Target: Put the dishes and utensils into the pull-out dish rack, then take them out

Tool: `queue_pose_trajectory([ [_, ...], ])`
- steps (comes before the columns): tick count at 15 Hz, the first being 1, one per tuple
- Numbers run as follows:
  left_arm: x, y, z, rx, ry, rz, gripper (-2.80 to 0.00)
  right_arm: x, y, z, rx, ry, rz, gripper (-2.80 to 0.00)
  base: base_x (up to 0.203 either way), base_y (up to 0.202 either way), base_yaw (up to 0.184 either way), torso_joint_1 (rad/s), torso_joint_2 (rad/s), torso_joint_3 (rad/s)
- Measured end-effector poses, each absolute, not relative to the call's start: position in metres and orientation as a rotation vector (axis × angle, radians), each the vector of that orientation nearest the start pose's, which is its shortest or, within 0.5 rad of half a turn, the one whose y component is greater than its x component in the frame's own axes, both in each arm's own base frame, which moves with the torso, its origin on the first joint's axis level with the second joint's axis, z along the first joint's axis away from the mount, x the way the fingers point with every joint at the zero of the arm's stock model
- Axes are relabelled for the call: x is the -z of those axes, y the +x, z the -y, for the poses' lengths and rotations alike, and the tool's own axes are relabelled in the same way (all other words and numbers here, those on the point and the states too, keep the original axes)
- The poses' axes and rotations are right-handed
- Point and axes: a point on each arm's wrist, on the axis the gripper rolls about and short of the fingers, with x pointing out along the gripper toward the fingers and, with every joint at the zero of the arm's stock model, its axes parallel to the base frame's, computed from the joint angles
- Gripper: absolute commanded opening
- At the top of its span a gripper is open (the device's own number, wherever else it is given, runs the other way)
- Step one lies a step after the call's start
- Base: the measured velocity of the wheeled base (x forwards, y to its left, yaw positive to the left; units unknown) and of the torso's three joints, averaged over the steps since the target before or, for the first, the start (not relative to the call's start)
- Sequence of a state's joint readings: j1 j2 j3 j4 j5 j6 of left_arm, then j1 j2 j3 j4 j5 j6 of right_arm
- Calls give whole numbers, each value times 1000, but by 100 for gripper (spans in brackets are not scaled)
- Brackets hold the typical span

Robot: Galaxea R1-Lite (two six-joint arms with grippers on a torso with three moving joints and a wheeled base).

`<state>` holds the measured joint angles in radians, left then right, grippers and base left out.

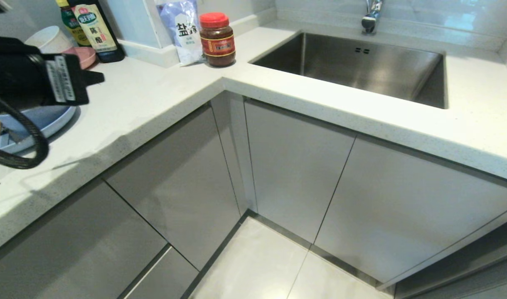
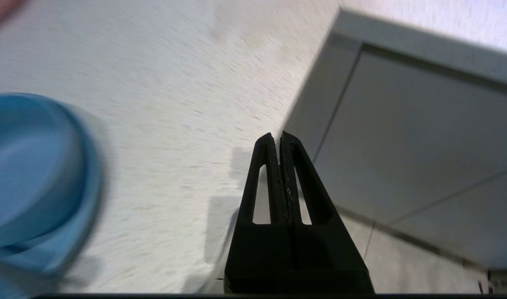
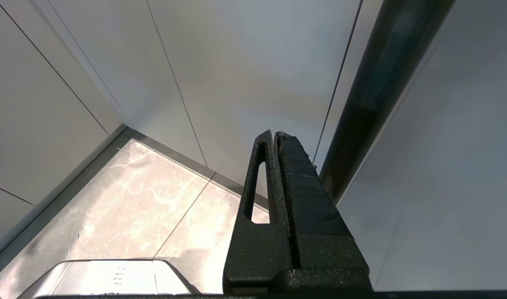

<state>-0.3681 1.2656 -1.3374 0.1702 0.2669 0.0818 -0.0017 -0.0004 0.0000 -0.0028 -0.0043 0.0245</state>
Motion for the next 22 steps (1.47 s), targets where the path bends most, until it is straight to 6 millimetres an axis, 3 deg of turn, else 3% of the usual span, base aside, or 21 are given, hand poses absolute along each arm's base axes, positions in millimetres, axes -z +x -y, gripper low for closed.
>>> queue_pose_trajectory([
  [3,-378,124,29,54,118,7,-280,-76,-23,0,6,24,3,-280,0,0,0,0,0,0],
  [6,-375,69,4,-43,162,89,-280,-76,-23,0,6,24,3,-280,0,0,0,0,0,0],
  [10,-332,14,-3,-164,185,97,-280,-76,-23,0,6,24,3,-280,0,0,0,0,0,0],
  [13,-279,-19,-1,-198,187,84,-280,-76,-23,0,6,24,3,-280,0,0,0,0,0,0],
  [16,-224,-27,0,-215,131,55,-280,-76,-23,0,6,24,3,-280,0,0,0,0,0,0],
  [22,-168,-21,-2,-190,82,130,-280,-76,-23,0,6,24,3,-280,0,0,0,0,0,0],
])
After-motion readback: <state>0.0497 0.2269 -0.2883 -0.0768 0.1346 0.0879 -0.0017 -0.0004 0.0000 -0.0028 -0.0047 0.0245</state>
